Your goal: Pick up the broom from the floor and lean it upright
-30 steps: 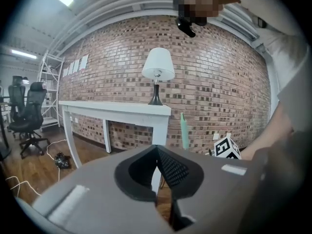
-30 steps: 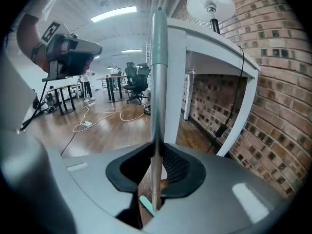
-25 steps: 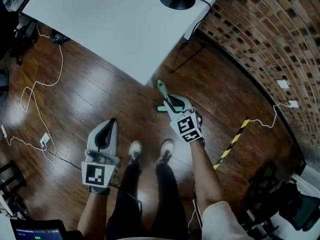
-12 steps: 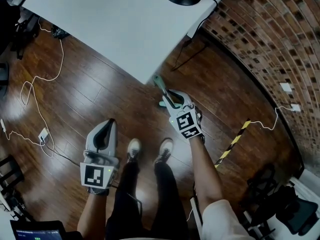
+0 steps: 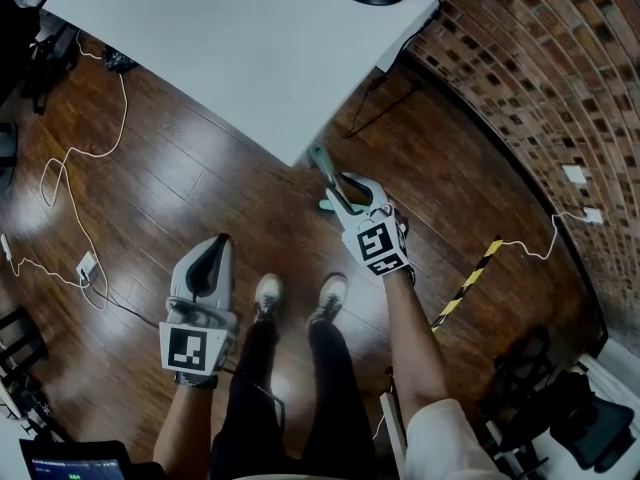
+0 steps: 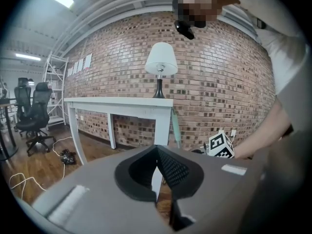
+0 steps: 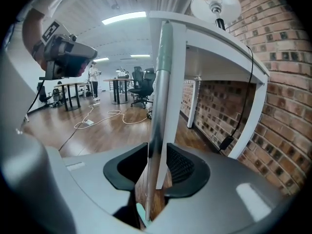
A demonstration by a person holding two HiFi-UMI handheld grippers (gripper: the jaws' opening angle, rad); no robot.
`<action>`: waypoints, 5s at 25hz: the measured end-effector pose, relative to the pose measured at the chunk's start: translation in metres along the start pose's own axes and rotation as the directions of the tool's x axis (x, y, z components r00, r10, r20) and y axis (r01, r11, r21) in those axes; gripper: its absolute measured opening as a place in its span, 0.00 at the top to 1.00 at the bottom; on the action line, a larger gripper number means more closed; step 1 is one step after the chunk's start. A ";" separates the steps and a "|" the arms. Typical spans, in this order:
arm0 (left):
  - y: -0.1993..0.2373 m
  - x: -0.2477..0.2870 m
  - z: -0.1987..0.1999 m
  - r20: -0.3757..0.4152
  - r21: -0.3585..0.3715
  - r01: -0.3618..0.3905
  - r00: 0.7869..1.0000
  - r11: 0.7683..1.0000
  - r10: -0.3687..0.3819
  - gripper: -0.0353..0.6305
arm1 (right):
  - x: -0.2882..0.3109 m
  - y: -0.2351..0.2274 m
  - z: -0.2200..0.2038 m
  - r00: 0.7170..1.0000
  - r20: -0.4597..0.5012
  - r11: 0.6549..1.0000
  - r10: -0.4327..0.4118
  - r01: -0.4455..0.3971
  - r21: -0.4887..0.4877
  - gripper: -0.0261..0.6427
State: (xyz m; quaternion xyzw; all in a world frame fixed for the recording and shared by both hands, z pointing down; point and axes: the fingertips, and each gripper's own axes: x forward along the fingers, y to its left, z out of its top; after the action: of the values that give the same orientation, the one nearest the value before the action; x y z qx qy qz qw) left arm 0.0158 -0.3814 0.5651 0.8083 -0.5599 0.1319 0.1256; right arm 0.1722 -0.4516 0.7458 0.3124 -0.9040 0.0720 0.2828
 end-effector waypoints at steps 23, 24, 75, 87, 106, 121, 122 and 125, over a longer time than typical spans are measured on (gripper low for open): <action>-0.007 -0.004 0.030 0.053 0.015 0.039 0.998 0.999 -0.039 0.94 | -0.081 -0.004 0.023 0.984 0.046 0.984 -0.170 0.167 0.069 0.94; -0.006 -0.004 0.036 0.064 0.013 0.035 0.997 0.999 -0.035 0.94 | -0.087 -0.005 0.029 0.982 0.051 0.981 -0.182 0.178 0.071 0.94; -0.068 -0.135 0.300 0.319 0.168 0.140 0.929 0.976 -0.188 0.95 | -0.411 0.055 0.328 0.810 0.335 0.862 -0.481 0.367 0.351 0.94; -0.047 -0.181 0.285 0.306 0.184 0.208 0.917 0.961 -0.257 0.94 | -0.416 0.108 0.348 0.778 0.345 0.844 -0.525 0.423 0.331 0.94; -0.092 -0.308 0.238 0.347 0.179 0.166 0.912 0.970 -0.220 0.94 | -0.495 0.220 0.307 0.758 0.392 0.846 -0.521 0.399 0.354 0.94; -0.180 -0.436 0.200 0.342 0.159 0.140 0.921 0.977 -0.187 0.95 | -0.590 0.312 0.262 0.797 0.374 0.873 -0.474 0.370 0.319 0.94; -0.179 -0.438 0.201 0.349 0.164 0.137 0.918 0.977 -0.188 0.94 | -0.592 0.314 0.262 0.796 0.373 0.871 -0.477 0.372 0.320 0.94; -0.174 -0.443 0.207 0.347 0.164 0.142 0.918 0.976 -0.192 0.94 | -0.591 0.320 0.266 0.794 0.370 0.868 -0.483 0.377 0.324 0.94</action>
State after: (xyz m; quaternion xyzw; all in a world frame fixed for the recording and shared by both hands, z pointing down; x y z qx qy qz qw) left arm 0.0445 -0.0079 0.2057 0.8702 -0.4921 0.0079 -0.0234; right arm 0.2359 0.0307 0.2108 0.5497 -0.8334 0.0386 0.0416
